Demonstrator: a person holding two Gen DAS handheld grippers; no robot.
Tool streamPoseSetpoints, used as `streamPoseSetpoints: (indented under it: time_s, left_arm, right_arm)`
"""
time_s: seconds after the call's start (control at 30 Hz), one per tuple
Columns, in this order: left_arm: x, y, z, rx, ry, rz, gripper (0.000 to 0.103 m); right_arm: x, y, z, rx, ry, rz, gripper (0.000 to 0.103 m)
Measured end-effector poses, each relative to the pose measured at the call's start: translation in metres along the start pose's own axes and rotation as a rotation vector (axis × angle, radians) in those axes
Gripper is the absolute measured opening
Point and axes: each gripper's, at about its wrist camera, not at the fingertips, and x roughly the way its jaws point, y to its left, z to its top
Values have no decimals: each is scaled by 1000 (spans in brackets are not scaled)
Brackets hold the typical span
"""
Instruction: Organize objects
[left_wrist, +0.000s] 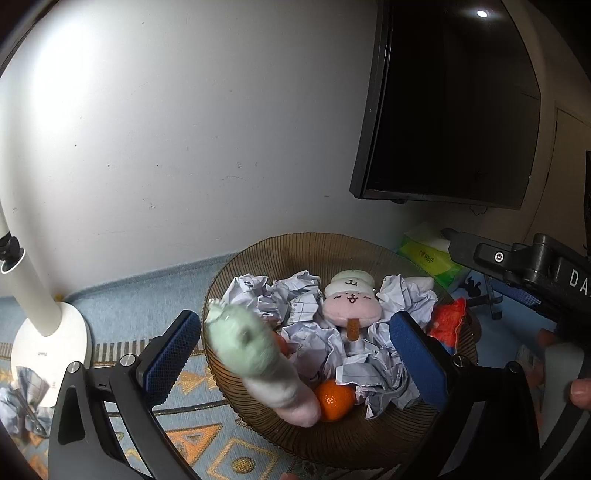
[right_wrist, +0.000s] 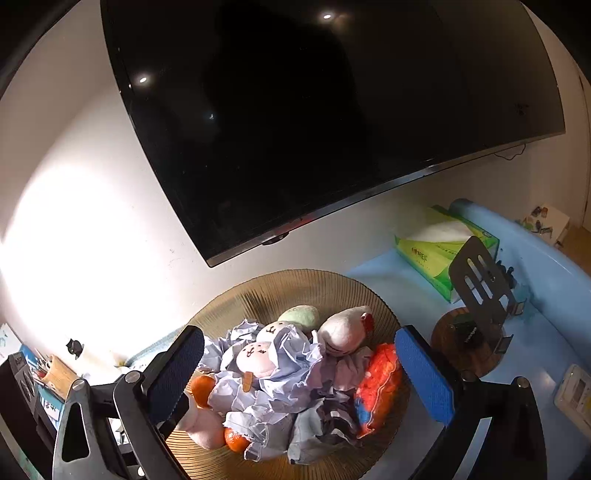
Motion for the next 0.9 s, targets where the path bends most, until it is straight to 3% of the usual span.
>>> streamPoseSetpoints:
  time_s: [0.23, 0.37, 0.47, 0.57, 0.7, 0.8, 0.9]
  left_arm:
    - [-7, 3, 5, -5, -1, 62, 102]
    - [-35, 44, 3, -24, -18, 156, 103]
    - [-46, 95, -14, -50, 32, 258, 103]
    - [-59, 150, -30, -96, 107, 375, 103]
    - [-70, 227, -59, -177, 256, 421, 103]
    - [-79, 266, -80, -226, 309, 471, 103]
    - [-84, 288, -87, -260, 350, 507, 103]
  right_arm:
    - [0, 20, -4, -52, 4, 4, 103]
    - [-13, 60, -9, -135, -28, 61, 103]
    - [-12, 105, -21, -218, -34, 124, 103]
    - [3, 168, -51, -376, 38, 218, 103]
    - [38, 248, -118, -586, 208, 342, 103]
    - [70, 285, -168, -695, 336, 349, 103]
    - [87, 306, -201, -803, 342, 289, 103]
